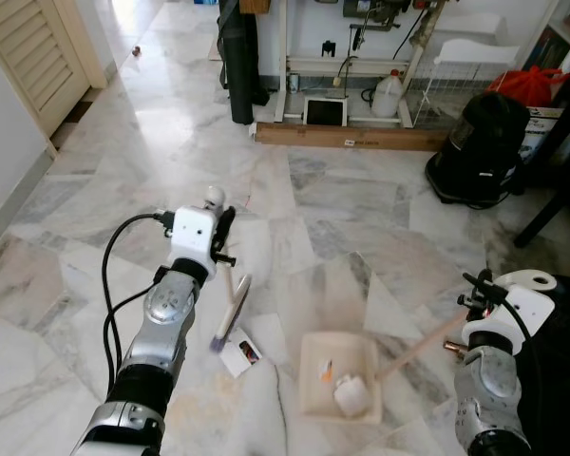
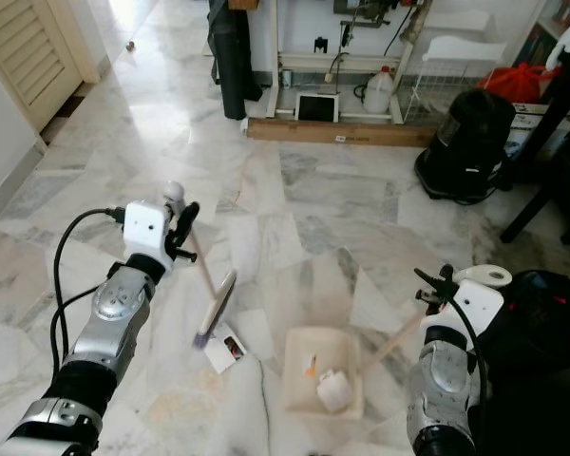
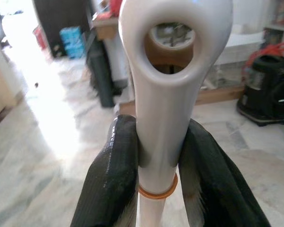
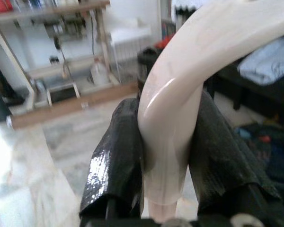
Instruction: Sweep floor
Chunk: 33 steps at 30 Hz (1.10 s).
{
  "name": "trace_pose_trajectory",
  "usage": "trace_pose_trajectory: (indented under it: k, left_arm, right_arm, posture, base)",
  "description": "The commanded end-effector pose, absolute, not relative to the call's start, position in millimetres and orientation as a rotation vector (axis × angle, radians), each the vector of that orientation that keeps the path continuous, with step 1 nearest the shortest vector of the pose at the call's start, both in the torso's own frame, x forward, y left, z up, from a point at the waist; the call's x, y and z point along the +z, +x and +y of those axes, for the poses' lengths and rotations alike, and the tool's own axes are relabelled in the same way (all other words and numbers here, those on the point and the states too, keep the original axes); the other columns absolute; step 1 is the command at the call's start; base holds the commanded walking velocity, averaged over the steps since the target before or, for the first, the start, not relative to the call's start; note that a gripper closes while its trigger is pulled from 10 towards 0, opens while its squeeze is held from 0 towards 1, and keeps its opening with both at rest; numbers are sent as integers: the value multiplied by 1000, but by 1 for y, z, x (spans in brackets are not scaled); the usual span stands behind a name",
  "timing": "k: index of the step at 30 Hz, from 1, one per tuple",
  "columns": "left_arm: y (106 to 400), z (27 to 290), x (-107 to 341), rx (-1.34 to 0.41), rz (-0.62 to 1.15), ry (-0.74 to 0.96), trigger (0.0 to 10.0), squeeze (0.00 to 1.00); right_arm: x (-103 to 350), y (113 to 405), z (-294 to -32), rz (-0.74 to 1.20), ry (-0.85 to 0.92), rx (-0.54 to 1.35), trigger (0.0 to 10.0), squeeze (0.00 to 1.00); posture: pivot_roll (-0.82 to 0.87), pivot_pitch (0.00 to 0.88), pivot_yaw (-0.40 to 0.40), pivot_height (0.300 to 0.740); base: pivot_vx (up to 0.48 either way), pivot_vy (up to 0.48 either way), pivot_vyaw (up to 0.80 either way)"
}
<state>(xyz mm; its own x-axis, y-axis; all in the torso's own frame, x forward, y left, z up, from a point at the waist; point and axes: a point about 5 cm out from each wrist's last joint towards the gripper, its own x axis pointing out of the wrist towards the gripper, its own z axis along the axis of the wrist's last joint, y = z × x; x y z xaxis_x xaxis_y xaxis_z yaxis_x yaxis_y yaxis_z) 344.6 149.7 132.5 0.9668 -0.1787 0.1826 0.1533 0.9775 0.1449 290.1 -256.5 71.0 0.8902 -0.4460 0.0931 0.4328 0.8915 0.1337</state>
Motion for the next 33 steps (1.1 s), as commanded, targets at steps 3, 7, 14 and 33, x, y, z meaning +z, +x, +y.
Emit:
trace_pose_trajectory:
  k: [3,7,14,33]
  left_arm:
    - [344,152,136,-152,-247,128,10000,0]
    - [342,153,138,-127,-268,117,10000,0]
    - [341,159,142,-80,-304,111,10000,0]
    - [344,161,149,-63,-324,108,10000,0]
  right_arm:
    - [93,298,-259,-225,169,-450,10000,0]
    - [93,298,-249,-225,176,-417,10000,0]
    - [88,293,-239,-210,190,-398,10000,0]
    - [93,294,-237,-202,193,-385,10000,0]
  posture:
    - [106,0,-41,740]
    - [112,0,-38,740]
    - [111,0,-34,740]
    - [135,12,-32,740]
  base:
    - [0,0,0]
    - [0,0,0]
    - [0,0,0]
    - [0,0,689]
